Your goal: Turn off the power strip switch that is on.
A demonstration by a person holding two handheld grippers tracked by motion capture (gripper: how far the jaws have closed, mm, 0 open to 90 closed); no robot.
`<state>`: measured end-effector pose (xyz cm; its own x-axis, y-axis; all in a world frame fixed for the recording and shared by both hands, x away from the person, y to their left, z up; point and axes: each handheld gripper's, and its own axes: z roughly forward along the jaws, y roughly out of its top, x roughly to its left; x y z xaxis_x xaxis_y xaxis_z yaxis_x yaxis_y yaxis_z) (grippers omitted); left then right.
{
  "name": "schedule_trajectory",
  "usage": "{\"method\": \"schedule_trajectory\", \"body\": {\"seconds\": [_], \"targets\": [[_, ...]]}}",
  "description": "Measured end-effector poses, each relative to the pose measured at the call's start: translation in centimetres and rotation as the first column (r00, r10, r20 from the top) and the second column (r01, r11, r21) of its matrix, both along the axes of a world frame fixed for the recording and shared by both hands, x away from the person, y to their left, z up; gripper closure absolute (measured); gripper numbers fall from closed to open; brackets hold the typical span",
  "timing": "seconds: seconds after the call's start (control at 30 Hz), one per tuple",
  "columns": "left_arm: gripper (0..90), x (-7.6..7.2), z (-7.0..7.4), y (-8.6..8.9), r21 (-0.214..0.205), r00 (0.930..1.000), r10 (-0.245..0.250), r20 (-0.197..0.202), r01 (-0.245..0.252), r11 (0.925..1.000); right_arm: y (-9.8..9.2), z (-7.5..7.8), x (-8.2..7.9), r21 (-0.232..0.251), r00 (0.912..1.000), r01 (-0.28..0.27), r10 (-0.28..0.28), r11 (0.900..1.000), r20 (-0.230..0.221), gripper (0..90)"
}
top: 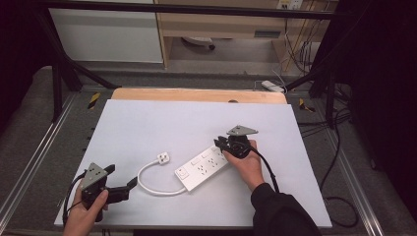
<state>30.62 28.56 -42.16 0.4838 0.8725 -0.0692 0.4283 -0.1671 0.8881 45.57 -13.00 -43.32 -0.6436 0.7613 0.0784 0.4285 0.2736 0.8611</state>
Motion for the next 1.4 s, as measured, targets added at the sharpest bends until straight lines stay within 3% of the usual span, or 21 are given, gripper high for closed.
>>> {"method": "schedule_trajectory", "body": {"seconds": [0.67, 0.87, 1.13, 1.4], "targets": [[5.6, 0.0, 0.0, 0.0, 0.000, 1.0000, -0.001, 0.001, 0.001, 1.0000, -0.4, 0.4, 0.2, 0.029, 0.9992, 0.034, -0.033, 0.9990, -0.023, 43.1], [5.6, 0.0, 0.0, 0.2, -0.005, 1.0000, 0.006, 0.002, -0.006, 1.0000, -0.5, 0.5, 0.2, 0.028, 0.9991, 0.042, -0.042, 0.9987, -0.006, 36.7], [5.6, 0.0, 0.0, 0.2, -0.005, 1.0000, 0.005, 0.004, -0.005, 1.0000, -0.7, 0.9, 0.2, 0.022, 0.9972, 0.075, -0.075, 0.9970, 0.001, 11.1], [5.6, 0.0, 0.0, 0.1, -0.005, 1.0000, 0.005, 0.004, -0.005, 1.0000, -1.3, 1.8, -0.3, 0.014, 0.9969, 0.076, -0.076, 0.9970, 0.018, 4.4]]}}
